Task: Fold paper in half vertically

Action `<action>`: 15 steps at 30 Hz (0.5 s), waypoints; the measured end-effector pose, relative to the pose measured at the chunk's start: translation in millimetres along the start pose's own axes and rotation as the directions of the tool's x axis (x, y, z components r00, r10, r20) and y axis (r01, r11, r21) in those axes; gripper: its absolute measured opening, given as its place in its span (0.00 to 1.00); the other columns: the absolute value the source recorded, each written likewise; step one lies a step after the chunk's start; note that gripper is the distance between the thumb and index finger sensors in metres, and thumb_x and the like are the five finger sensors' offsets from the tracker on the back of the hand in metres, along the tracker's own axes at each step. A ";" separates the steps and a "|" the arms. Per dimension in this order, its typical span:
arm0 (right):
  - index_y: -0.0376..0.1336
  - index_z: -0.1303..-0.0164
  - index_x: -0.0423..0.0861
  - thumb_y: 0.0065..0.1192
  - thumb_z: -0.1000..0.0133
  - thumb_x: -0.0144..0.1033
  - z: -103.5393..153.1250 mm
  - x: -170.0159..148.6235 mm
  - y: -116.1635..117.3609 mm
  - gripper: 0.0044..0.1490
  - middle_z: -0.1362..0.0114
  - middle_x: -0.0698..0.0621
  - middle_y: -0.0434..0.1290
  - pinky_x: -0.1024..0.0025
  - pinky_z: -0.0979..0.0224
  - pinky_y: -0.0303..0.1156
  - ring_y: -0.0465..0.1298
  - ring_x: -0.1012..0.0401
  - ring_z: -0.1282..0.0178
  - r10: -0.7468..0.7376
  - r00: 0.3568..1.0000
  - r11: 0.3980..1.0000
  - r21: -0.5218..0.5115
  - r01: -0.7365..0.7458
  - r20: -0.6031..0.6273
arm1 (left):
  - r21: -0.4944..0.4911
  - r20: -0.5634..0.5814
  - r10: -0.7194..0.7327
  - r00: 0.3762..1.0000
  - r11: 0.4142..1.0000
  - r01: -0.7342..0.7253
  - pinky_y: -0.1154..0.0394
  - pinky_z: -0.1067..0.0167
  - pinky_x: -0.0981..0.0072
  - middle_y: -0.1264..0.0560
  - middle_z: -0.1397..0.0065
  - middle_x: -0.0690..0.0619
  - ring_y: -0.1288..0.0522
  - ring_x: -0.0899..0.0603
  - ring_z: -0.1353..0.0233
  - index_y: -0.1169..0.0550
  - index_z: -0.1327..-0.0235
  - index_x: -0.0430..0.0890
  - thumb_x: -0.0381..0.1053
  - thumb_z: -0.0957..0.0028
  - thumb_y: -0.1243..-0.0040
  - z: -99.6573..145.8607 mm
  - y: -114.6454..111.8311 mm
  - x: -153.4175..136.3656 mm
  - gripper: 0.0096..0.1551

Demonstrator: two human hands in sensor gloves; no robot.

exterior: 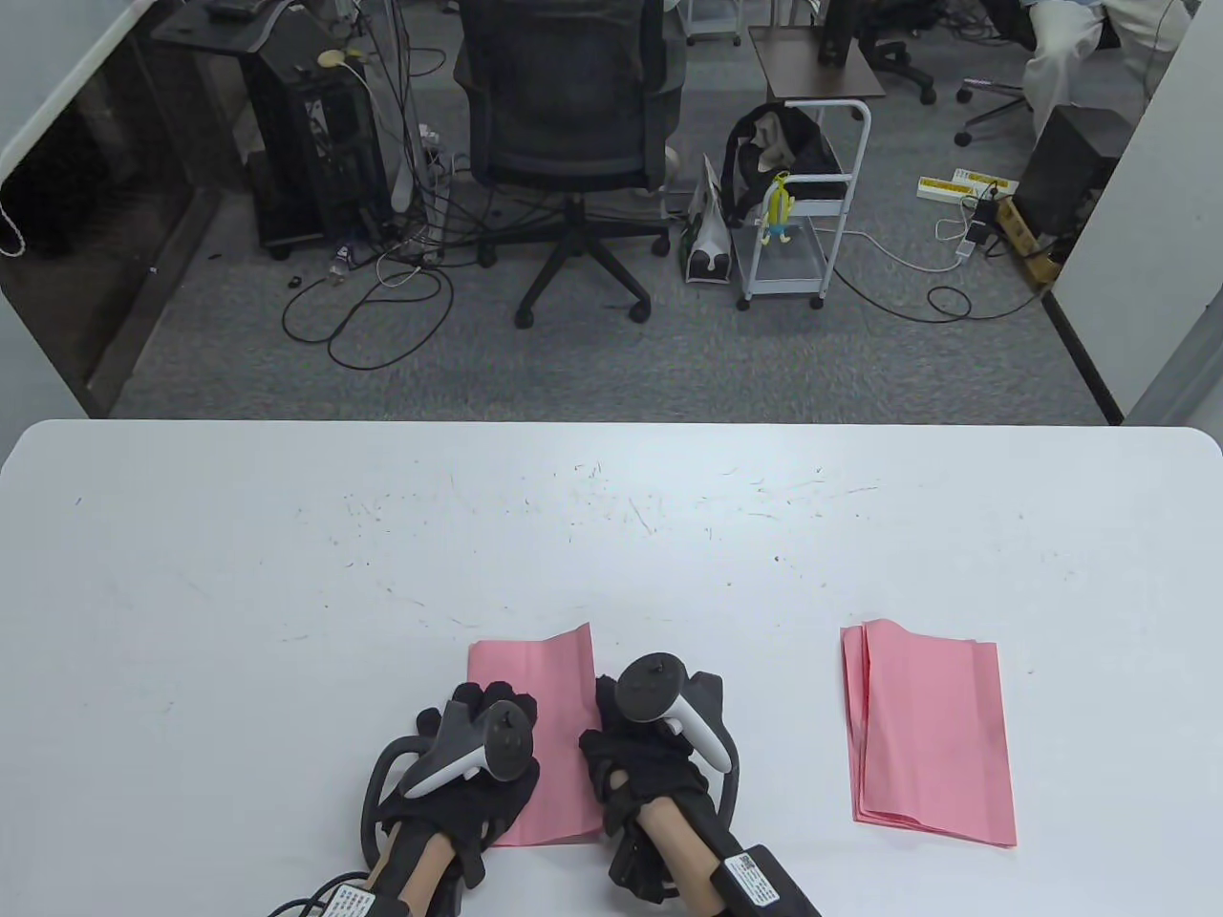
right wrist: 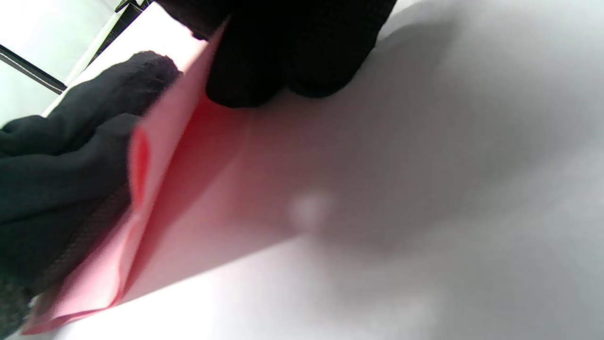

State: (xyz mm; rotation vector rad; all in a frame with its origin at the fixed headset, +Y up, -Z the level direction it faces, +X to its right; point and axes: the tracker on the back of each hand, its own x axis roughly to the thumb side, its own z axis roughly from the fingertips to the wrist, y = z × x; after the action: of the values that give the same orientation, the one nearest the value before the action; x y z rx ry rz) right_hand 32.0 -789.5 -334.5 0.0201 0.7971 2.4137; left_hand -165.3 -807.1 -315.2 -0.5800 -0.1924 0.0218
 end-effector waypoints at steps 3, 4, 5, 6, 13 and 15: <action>0.46 0.22 0.49 0.62 0.43 0.40 0.9 0.1 0.0 0.43 0.33 0.61 0.71 0.76 0.52 0.80 0.82 0.72 0.54 -0.001 1.000 1.000 -0.003 0.001 -0.002 | 0.002 -0.003 0.002 1.000 1.000 -0.002 0.66 0.22 0.30 0.71 0.12 0.53 0.72 0.36 0.15 0.67 0.17 0.58 0.68 0.42 0.72 0.2 0.3 0.2 0.44; 0.46 0.22 0.49 0.62 0.43 0.41 1.4 0.2 0.3 0.43 0.33 0.61 0.71 0.76 0.52 0.80 0.82 0.72 0.54 -0.001 1.000 1.000 -0.009 0.001 -0.002 | 0.009 -0.004 0.003 1.000 1.000 -0.003 0.66 0.22 0.30 0.71 0.12 0.53 0.71 0.36 0.14 0.66 0.17 0.58 0.68 0.41 0.71 0.6 0.8 0.4 0.44; 0.46 0.22 0.49 0.62 0.43 0.41 1.5 0.3 0.5 0.43 0.33 0.61 0.71 0.76 0.52 0.80 0.82 0.72 0.54 0.002 1.000 1.000 -0.012 -0.002 -0.003 | 0.016 -0.007 0.001 1.000 1.000 -0.001 0.65 0.22 0.30 0.70 0.12 0.53 0.71 0.36 0.14 0.65 0.17 0.58 0.68 0.41 0.71 0.8 1.4 0.7 0.44; 0.46 0.22 0.49 0.62 0.43 0.41 1.8 0.4 0.8 0.43 0.33 0.61 0.71 0.77 0.52 0.80 0.82 0.72 0.54 0.005 1.000 1.000 -0.018 -0.005 -0.003 | 0.026 -0.011 -0.005 1.000 1.000 0.005 0.64 0.22 0.30 0.69 0.11 0.53 0.69 0.36 0.14 0.64 0.17 0.58 0.68 0.41 0.70 1.5 2.9 1.3 0.44; 0.46 0.22 0.49 0.62 0.43 0.40 2.7 0.1 2.0 0.42 0.33 0.61 0.72 0.77 0.52 0.80 0.82 0.72 0.54 0.003 1.000 0.999 -0.034 -0.003 -0.004 | 0.137 -0.009 -0.020 1.000 0.990 0.021 0.63 0.21 0.30 0.69 0.10 0.52 0.69 0.36 0.13 0.64 0.16 0.59 0.69 0.41 0.67 21.1 30.1 14.1 0.46; 0.46 0.22 0.49 0.62 0.43 0.40 2.7 0.0 2.2 0.42 0.33 0.62 0.71 0.77 0.52 0.80 0.82 0.72 0.54 0.004 1.000 0.999 -0.037 -0.004 -0.004 | 0.190 0.007 -0.010 1.000 0.982 0.008 0.63 0.21 0.30 0.69 0.10 0.52 0.69 0.36 0.13 0.65 0.16 0.58 0.69 0.41 0.67 30.5 44.6 19.8 0.46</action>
State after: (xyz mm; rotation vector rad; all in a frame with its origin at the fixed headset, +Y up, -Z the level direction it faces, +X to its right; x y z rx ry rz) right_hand 31.4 -789.5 -331.1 0.0030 0.7550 2.4321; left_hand -150.1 -751.8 -311.2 -0.3885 -0.1981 0.0332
